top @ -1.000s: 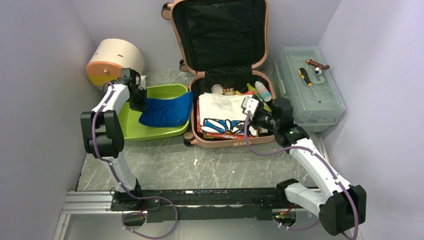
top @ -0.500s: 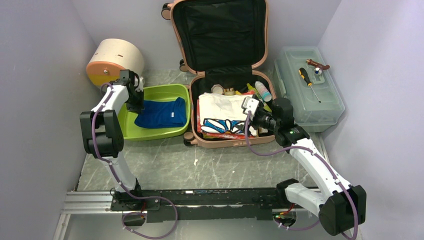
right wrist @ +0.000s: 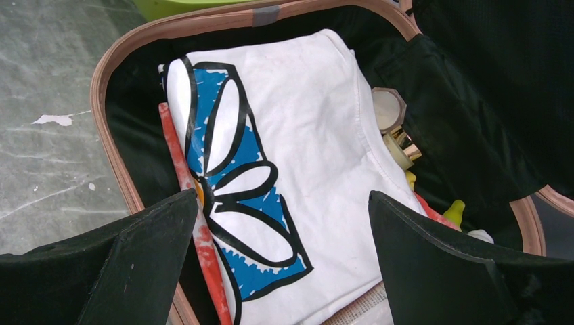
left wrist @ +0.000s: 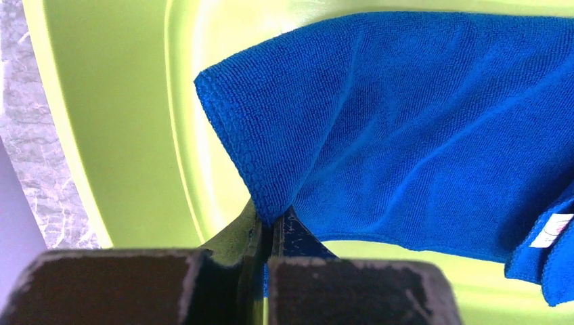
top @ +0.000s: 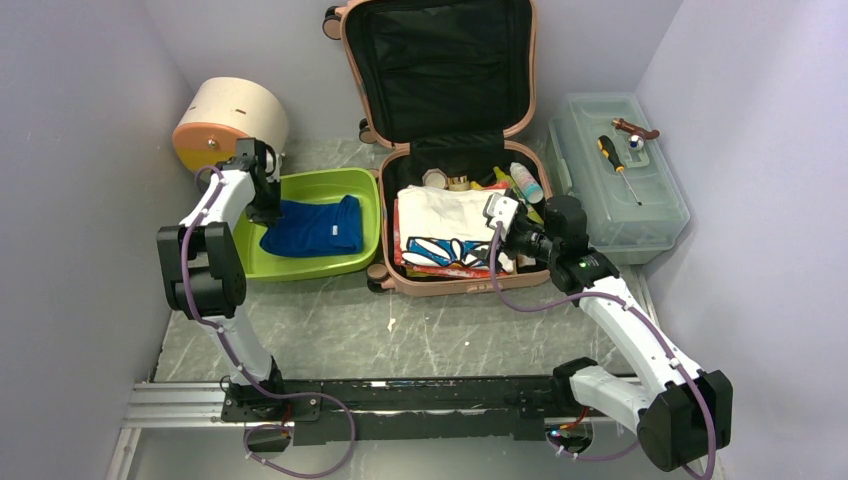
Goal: Open, take out, and arrange the luggage
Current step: Place the clothes in the bin.
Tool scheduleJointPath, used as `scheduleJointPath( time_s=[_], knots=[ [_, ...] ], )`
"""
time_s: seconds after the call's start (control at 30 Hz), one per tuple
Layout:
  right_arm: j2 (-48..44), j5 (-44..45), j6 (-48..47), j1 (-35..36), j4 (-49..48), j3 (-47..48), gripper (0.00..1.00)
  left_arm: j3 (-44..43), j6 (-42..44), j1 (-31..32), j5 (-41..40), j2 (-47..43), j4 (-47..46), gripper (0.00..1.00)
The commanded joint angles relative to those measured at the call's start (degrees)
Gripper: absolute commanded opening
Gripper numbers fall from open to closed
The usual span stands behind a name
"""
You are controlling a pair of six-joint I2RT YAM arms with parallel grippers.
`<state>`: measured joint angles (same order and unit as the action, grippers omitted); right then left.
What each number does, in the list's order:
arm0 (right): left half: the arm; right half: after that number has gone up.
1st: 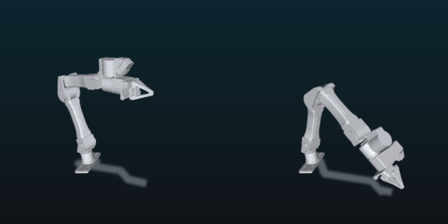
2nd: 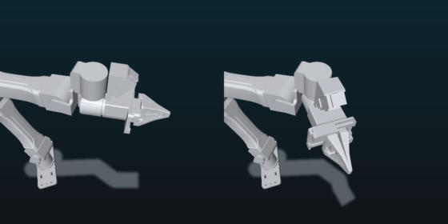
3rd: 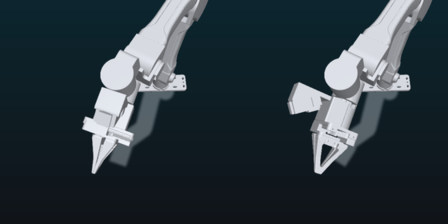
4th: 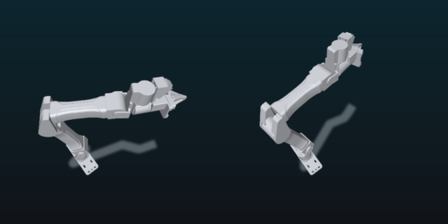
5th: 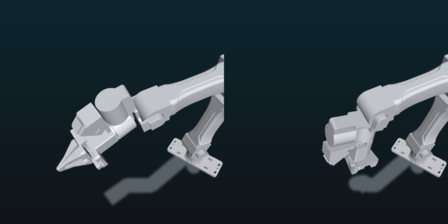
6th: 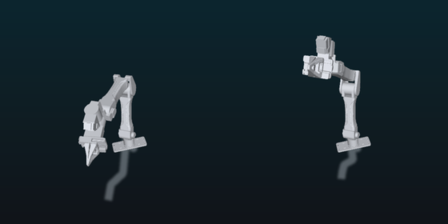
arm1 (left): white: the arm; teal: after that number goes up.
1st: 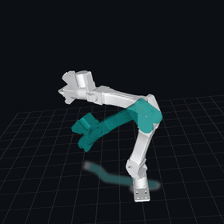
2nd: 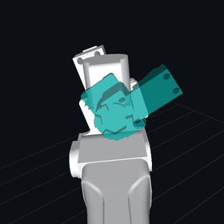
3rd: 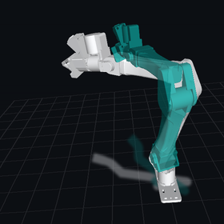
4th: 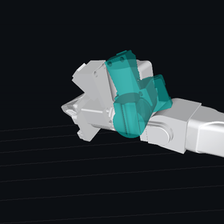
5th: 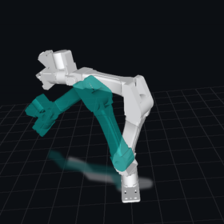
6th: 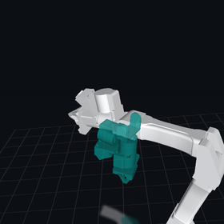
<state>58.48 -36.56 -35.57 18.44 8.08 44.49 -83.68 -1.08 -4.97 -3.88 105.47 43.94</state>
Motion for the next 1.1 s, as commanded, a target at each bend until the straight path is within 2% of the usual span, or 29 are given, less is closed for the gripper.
scheduleJointPath(
  time_s=[0.0,0.07,0.13,0.27,0.3,0.43,0.53,0.63,0.73,0.8,0.87,1.0,1.07],
  knots=[
    [-0.6,-1.9,-0.3,-0.2,-1.8,-0.2,1.0,-1.9,0.1,-0.3,-1.4,-1.5,-0.2,0.01],
    [-0.5,-2.1,-0.4,-0.2,-1.7,-0.1,1.0,-2.7,0.4,-0.3,-1.3,-0.7,0.9,0.14],
    [-0.5,-2.1,-0.5,-0.2,-1.7,-0.2,1.0,-3.3,0.4,-0.3,-1.7,-0.7,1.6,0.32],
    [-0.3,-2.2,-0.6,-0.3,-1.7,-0.2,1.0,-4.1,2.1,-0.3,-1.2,-4.0,1.0,0.88],
    [-0.2,-2.3,-0.6,-0.2,-1.6,-0.2,1.0,-4.5,2.7,-0.3,-0.3,-4.9,0.9,0.95],
    [0.3,-2.2,-0.8,-0.3,-1.5,-0.1,1.0,-4.1,3.9,0.3,8.0,-8.4,-1.4,0.99],
    [0.6,-2.1,-1.0,-0.3,-1.3,-0.1,1.0,-2.8,4.9,3.5,8.3,-8.3,-3.9,0.92],
    [0.7,-1.9,-1.2,-0.3,-1.4,-0.2,1.0,-3.4,5.9,7.8,5.3,-5.4,-4.8,0.74],
    [1.1,-1.8,-1.2,-0.2,-1.4,-0.1,1.0,-5.3,5.7,10.0,4.1,-1.3,-4.9,0.48],
    [1.6,-1.8,-1.4,-0.3,-1.2,-0.1,1.0,-6.8,5.7,11.1,4.0,1.4,-4.9,0.25],
    [1.8,-1.9,-1.6,-0.2,-1.1,-0.1,1.0,-8.4,5.6,11.8,3.2,3.9,-4.6,0.11],
    [2.3,-2.0,-1.8,-0.3,-0.5,0.2,1.0,-9.9,6.0,12.8,1.8,7.0,-5.3,0.02],
    [2.3,-2.1,-1.9,-0.3,-0.6,0.2,1.0,-9.8,6.2,13.4,1.6,7.6,-5.8,0.0]
  ],
)
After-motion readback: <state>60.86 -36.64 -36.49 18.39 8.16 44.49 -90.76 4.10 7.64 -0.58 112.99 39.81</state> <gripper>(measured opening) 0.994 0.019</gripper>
